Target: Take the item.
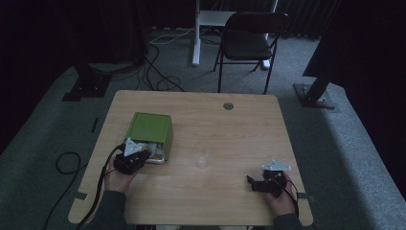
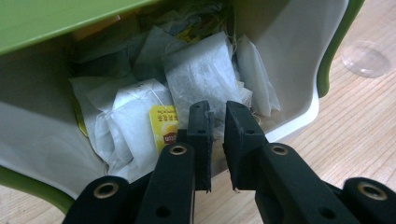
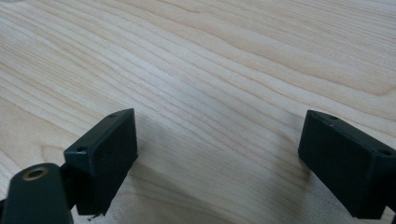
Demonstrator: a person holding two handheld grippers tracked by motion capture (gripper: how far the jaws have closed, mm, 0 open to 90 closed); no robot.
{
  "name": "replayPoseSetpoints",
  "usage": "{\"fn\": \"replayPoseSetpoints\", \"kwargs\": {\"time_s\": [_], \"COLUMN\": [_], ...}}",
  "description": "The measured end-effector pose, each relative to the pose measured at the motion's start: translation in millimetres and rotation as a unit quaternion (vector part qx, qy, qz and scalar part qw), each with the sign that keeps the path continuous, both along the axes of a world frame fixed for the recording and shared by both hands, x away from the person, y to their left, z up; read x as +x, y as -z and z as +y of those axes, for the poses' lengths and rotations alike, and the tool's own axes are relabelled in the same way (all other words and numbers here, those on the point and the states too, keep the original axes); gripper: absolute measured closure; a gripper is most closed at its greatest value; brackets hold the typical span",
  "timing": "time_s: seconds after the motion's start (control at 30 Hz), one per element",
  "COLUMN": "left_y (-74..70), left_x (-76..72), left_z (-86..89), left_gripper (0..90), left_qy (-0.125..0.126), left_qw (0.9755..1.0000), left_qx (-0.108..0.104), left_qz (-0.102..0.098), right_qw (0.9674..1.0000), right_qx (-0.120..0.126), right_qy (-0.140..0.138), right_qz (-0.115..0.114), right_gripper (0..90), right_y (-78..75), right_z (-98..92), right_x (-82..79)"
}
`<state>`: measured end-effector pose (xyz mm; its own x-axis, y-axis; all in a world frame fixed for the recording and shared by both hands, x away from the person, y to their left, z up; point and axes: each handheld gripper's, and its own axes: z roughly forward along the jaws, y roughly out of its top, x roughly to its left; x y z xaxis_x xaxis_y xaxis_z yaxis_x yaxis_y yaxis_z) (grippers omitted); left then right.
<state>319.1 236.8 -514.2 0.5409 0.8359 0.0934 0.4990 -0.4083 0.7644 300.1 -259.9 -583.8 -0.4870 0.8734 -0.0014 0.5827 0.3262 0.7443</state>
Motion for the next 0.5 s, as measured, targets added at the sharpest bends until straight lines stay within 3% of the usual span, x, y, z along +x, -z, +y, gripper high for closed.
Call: {"fn": "replayPoseSetpoints", "kwargs": {"time_s": [0.2, 0.5], "left_y": [0.5, 3.4], "left_x": [-2.4, -15.2], "left_z": [2.0, -0.5], "left_gripper": [84.2, 83.5], "left_qy": [0.003, 0.004], "left_qw": [0.9999, 0.9999], "left_qx": [-0.010, -0.002], "left_qz": [0.010, 0.016], "right_qw": [1.0000, 1.0000], "right_qx": [0.000, 0.000], "right_qy": [0.000, 0.000], "right_qz": [0.000, 0.000], "right_gripper": [11.3, 11.2], "right_y": [0.0, 0.0], "right_z": [0.0, 0.0], "right_x": [0.0, 0.0]}}
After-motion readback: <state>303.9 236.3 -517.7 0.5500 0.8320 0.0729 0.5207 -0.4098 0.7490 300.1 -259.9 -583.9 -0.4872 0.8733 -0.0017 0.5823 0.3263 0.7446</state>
